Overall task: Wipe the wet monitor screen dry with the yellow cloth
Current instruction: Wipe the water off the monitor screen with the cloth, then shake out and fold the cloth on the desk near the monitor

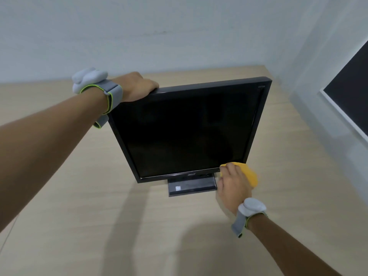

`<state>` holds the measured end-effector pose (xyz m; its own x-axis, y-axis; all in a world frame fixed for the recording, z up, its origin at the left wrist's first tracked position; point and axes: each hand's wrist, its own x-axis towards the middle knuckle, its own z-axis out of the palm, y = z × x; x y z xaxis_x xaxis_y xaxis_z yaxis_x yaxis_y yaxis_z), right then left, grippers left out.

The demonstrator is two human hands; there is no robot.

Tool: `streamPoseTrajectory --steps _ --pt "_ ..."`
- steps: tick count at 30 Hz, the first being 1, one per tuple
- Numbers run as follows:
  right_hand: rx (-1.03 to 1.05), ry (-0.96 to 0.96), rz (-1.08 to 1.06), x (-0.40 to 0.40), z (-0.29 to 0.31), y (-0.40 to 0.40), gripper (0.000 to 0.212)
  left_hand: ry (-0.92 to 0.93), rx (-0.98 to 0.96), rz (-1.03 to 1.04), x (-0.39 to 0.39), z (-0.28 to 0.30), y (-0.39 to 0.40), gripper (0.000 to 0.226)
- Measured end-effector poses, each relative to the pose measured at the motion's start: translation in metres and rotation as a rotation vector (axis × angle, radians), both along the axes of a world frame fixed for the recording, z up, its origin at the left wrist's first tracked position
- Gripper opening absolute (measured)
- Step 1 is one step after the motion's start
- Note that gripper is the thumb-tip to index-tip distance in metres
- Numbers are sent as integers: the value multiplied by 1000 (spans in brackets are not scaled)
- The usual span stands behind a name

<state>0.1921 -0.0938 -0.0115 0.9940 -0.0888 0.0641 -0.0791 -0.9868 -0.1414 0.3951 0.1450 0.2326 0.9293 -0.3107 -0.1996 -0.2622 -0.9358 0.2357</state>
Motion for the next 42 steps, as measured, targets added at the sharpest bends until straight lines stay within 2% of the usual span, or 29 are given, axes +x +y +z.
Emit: streamPoseTrajectory --steps 4,9,11,14,16,19,23,28,29,31,36,39,42 --pt "77 3 162 2 -3 53 37 -23 10 2 -3 2 -3 31" --pt "203 40 344 13 -5 125 44 -25 -37 99 -2 0 -4 24" --pt "295 77 409 15 -4 141 49 -51 -57 155 -2 1 -3 31" --pt "400 62 449 9 -2 141 38 -113 -210 286 -4 1 -1 36" --pt "435 -8 400 2 -5 127 24 -164 -352 321 -11 5 0 29" --pt "427 -50 290 -3 -12 97 16 -341 -475 334 -29 11 5 28" --pt "373 13 175 -5 -26 64 19 -621 -440 241 -70 4 8 26" --pt "322 48 28 -3 -48 42 18 -791 -413 121 -127 -39 24 14" --pt "337 65 -10 -2 -52 40 16 -766 -418 122 -139 -52 26 13" --pt "352 98 -77 2 -62 35 15 -603 -443 172 -162 -85 30 10" --pt "375 133 -186 5 -87 32 17 -25 -353 382 -197 -184 39 14" --pt "422 163 -235 7 -99 39 24 345 -355 527 -195 -234 45 6" --pt "476 152 -290 10 -108 49 33 503 -458 670 -184 -267 43 51"
